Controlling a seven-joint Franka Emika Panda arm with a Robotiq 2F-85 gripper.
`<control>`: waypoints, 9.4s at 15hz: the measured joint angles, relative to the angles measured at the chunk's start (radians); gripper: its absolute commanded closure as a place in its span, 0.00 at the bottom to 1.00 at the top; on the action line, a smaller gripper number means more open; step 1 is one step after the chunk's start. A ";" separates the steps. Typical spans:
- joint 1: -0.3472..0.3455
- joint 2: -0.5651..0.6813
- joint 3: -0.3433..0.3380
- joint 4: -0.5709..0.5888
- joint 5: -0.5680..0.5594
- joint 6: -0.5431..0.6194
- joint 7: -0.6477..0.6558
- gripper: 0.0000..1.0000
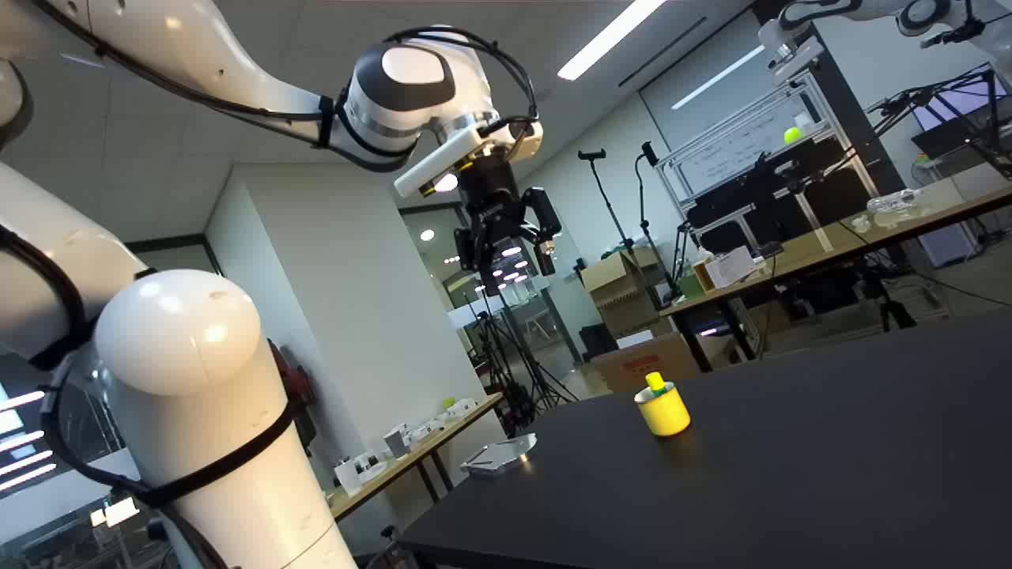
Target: Remove the glue stick from the cup and place it on the table
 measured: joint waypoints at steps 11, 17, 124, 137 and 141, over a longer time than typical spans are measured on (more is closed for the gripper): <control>0.000 0.001 0.000 0.000 0.000 0.001 -0.001 0.00; 0.000 0.001 0.000 0.000 0.000 0.001 -0.001 0.00; 0.009 1.437 0.321 1.487 -0.003 -0.021 -0.175 0.92; -0.289 1.335 0.197 1.462 0.006 -0.078 -0.195 0.92; -0.346 1.448 0.187 1.525 0.007 -0.118 -0.198 0.92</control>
